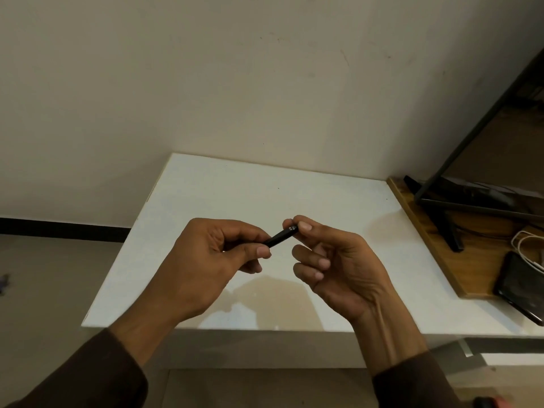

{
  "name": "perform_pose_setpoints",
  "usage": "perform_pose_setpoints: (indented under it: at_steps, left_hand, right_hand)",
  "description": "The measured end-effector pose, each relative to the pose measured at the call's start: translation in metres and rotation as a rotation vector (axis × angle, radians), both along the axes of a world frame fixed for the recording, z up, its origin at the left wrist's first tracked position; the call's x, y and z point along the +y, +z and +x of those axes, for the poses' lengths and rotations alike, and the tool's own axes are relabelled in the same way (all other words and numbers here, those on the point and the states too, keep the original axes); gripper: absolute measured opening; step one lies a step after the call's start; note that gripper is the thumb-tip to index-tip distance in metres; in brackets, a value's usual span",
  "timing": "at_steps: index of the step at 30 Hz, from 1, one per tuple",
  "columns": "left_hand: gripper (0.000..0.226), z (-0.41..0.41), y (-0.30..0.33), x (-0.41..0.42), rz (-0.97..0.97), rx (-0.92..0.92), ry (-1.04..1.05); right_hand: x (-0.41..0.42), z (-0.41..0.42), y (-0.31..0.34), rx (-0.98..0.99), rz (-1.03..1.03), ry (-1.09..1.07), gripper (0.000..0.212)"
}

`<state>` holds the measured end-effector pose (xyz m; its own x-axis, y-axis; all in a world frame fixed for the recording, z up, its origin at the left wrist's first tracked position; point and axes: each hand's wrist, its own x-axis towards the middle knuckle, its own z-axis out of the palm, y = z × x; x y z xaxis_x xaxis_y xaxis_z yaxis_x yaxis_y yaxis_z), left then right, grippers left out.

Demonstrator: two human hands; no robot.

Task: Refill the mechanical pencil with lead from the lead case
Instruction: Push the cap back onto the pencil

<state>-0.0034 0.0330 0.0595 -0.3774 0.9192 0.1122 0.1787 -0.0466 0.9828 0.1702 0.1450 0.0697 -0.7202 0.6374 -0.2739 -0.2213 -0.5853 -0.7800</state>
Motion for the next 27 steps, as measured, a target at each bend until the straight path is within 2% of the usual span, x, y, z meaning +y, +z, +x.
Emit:
perform_pose_setpoints:
  at_steps: [5,10,12,14,16,19,23,27]
  left_hand:
    - [0.022,-0.001,-0.003,0.0,-0.038,-0.003,-0.01]
    - [0.019,0.0,-0.003,0.002,-0.049,-0.061,-0.022]
    - [0.018,-0.002,-0.004,0.002,-0.048,-0.069,-0.016]
    - [0.017,-0.003,-0.004,0.001,-0.049,-0.096,-0.005]
    - [0.015,-0.004,-0.004,0.001,-0.051,-0.117,0.003]
    - [0.015,-0.003,-0.005,0.002,-0.05,-0.124,0.0]
    - [0.015,-0.003,-0.005,0.001,-0.056,-0.122,0.004]
    - [0.015,-0.004,-0.006,0.0,-0.061,-0.12,0.004]
  right_hand:
    - [0.003,0.002,-0.004,-0.028,-0.03,-0.015,0.009]
    - [0.01,0.008,-0.008,-0.07,0.164,0.0,0.02]
    - [0.017,0.013,-0.009,-0.112,0.203,-0.058,0.026]
    - [0.023,0.02,-0.015,-0.251,0.28,-0.173,0.02]
    - [0.026,0.023,-0.024,-0.522,0.463,-0.275,0.009]
    - [0.025,0.015,-0.042,-0.906,0.774,-0.279,0.01]
    - [0.022,0.0,-0.058,-1.147,0.89,-0.205,0.013]
    - [0.02,-0.004,-0.065,-1.262,0.947,-0.159,0.01]
